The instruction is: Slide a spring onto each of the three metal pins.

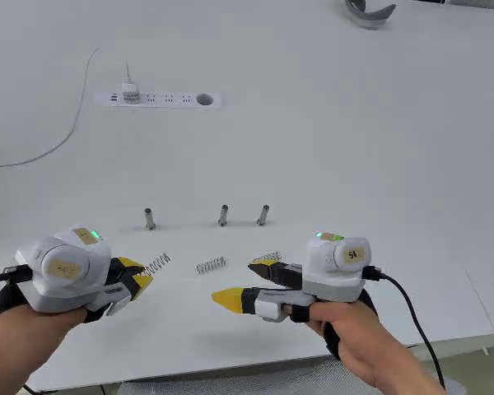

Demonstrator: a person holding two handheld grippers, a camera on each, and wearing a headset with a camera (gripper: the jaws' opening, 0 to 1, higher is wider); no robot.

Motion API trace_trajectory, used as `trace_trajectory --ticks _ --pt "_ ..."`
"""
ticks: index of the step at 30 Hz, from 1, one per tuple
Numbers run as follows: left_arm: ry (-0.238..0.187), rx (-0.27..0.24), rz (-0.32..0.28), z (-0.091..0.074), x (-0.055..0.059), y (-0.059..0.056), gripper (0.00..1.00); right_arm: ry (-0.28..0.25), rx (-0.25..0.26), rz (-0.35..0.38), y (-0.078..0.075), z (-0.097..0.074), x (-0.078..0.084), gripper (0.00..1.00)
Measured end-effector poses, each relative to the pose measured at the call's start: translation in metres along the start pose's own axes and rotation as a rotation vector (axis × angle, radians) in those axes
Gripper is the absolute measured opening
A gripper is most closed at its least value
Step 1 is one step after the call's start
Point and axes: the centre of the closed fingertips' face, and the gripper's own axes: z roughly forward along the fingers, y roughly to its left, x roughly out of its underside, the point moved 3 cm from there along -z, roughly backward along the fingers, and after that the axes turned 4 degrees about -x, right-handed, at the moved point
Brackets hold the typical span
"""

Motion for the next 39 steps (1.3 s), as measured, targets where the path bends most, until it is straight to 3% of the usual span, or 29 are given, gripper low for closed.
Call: trace_trajectory --ticks 6,9,29,39 --pt "-0.014 0.029 0.042 -0.003 -0.011 -0.012 0.1 -0.049 -0.054 0.036 0.009 0.006 -0.02 0.53" --pt "-0.022 0.043 0.059 -0.002 -0.015 -0.017 0.1 -0.049 -0.068 0.027 0.014 0.011 -0.025 0.51" --pt "-0.031 0.128 0.158 0.004 -0.03 -0.051 0.1 -0.008 -0.157 0.055 0.035 0.026 -0.017 0.33" --pt "-0.032 0.154 0.189 0.005 -0.032 -0.056 0.1 -0.01 -0.172 0.098 0.034 0.024 -0.017 0.24"
